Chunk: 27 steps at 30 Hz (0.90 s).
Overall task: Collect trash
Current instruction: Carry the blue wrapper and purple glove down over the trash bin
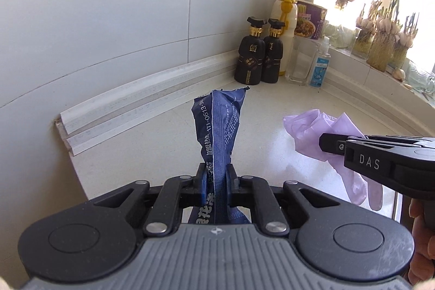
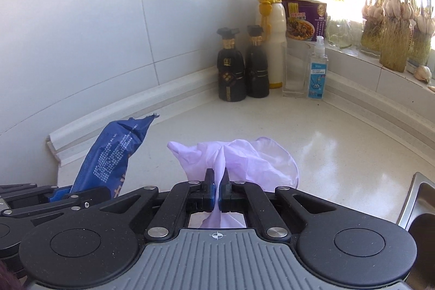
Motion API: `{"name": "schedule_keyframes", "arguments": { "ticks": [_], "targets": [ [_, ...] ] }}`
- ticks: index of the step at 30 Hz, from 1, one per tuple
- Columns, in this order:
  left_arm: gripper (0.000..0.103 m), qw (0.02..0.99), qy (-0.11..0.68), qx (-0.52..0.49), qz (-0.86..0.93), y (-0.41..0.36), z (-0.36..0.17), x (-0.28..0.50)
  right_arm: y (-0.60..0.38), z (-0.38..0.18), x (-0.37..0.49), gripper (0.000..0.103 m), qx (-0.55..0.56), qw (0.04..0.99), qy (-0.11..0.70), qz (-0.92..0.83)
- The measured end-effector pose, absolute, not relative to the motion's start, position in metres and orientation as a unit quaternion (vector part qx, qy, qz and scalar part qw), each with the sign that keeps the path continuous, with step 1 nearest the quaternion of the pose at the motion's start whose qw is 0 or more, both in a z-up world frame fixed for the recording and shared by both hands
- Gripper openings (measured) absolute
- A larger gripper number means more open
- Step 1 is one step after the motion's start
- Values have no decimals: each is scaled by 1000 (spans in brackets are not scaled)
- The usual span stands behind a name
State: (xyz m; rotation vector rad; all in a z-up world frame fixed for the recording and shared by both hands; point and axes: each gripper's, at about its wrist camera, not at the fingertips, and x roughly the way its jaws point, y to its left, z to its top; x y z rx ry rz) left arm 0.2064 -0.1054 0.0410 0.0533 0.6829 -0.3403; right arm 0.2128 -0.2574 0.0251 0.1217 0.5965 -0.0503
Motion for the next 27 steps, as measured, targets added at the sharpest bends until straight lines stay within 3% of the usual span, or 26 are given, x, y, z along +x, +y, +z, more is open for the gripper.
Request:
{"name": "schedule_keyframes", "arguments": {
  "ticks": [15, 27],
  "targets": [
    [11, 937, 318, 26, -144, -21, 47, 154, -163, 28, 165, 1, 42, 951, 304, 48],
    [11, 927, 362, -19, -95, 89, -17, 131, -57, -35, 143, 1, 36, 932, 326, 156]
  ]
}}
